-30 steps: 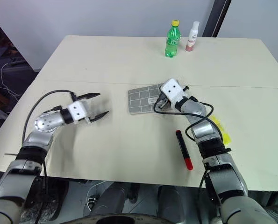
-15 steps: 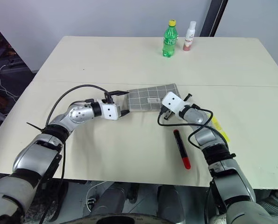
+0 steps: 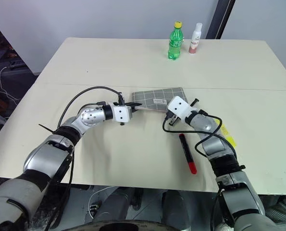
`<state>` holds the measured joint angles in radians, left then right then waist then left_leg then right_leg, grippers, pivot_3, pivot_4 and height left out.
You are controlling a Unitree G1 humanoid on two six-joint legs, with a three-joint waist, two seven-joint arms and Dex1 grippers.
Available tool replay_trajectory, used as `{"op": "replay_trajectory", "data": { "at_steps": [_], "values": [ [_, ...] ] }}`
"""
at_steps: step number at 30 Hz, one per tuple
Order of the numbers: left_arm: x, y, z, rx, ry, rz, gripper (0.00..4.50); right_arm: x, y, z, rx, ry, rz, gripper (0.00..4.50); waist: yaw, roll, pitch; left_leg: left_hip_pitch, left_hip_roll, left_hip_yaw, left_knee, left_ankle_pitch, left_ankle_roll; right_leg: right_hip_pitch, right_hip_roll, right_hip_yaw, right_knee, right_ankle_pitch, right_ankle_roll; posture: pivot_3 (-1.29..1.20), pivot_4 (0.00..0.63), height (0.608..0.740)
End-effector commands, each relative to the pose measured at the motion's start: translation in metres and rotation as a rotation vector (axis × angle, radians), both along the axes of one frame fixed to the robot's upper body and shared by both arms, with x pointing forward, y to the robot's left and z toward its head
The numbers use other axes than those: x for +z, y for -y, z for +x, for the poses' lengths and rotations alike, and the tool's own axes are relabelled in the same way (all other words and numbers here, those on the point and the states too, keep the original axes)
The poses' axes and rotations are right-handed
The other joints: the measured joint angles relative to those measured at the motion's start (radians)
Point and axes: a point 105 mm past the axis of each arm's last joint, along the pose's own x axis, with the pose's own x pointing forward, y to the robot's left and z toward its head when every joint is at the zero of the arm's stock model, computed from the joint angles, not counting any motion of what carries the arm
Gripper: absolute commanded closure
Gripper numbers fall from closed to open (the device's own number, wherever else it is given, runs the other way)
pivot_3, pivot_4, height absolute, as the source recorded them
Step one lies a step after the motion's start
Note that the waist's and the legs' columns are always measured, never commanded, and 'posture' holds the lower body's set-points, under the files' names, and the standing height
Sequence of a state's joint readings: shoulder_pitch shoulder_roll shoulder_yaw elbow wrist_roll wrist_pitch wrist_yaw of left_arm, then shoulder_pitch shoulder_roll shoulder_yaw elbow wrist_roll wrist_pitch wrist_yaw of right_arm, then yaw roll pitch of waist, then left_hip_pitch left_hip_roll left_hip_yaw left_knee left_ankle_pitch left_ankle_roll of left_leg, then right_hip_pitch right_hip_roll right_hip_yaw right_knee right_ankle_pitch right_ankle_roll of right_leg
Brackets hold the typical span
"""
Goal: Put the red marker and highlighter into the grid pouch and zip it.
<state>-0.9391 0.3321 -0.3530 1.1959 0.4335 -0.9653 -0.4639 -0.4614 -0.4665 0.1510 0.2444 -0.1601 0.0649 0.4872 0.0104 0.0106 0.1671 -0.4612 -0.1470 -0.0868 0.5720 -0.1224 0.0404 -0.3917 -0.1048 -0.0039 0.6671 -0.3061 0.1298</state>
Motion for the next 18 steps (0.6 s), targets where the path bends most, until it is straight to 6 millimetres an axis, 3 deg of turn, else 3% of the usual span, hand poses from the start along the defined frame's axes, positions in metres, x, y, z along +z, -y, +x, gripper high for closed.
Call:
{"op": "replay_trajectory", "data": {
  "at_steps": [1,5,8,13,18],
  "values": [
    [-0.010,-0.005,-0.008,-0.008,-0.045,-0.026,4.50,0.030,-0.004,-0.006,0.044,0.047,0.128,3.65,-0.001,0.000,0.000,0.000,0.000,0.000,0.000,0.000,0.000,0.000,0.000,0.000,0.000,0.000,0.000,0.00,0.150,0.740],
    [-0.003,-0.013,-0.009,0.011,-0.053,-0.102,4.50,0.051,0.018,-0.018,0.000,0.028,0.220,1.62,0.001,0.000,0.000,0.000,0.001,0.000,0.001,-0.001,0.001,0.000,0.001,0.000,0.000,0.000,0.000,0.00,0.150,0.740],
    [0.002,-0.016,-0.012,0.019,-0.044,-0.157,4.50,0.050,0.041,-0.039,-0.054,-0.037,0.299,0.03,0.003,0.000,0.000,-0.001,0.001,0.000,0.002,-0.001,0.002,0.000,0.001,0.000,0.000,0.000,0.000,0.00,0.150,0.740],
    [-0.002,-0.016,-0.019,0.049,-0.045,-0.205,4.50,0.017,0.057,-0.061,-0.193,-0.155,0.357,0.03,-0.001,-0.001,0.000,-0.001,0.002,0.000,0.002,-0.002,0.003,0.000,-0.001,0.001,0.000,0.000,0.000,0.00,0.150,0.740],
    [0.005,-0.020,-0.023,0.089,-0.044,-0.264,4.50,0.008,0.042,-0.058,-0.231,-0.210,0.449,0.03,-0.008,0.000,-0.001,0.000,0.002,-0.002,0.002,-0.002,0.003,-0.001,0.002,0.002,0.000,0.001,-0.003,0.00,0.150,0.740]
  ]
}}
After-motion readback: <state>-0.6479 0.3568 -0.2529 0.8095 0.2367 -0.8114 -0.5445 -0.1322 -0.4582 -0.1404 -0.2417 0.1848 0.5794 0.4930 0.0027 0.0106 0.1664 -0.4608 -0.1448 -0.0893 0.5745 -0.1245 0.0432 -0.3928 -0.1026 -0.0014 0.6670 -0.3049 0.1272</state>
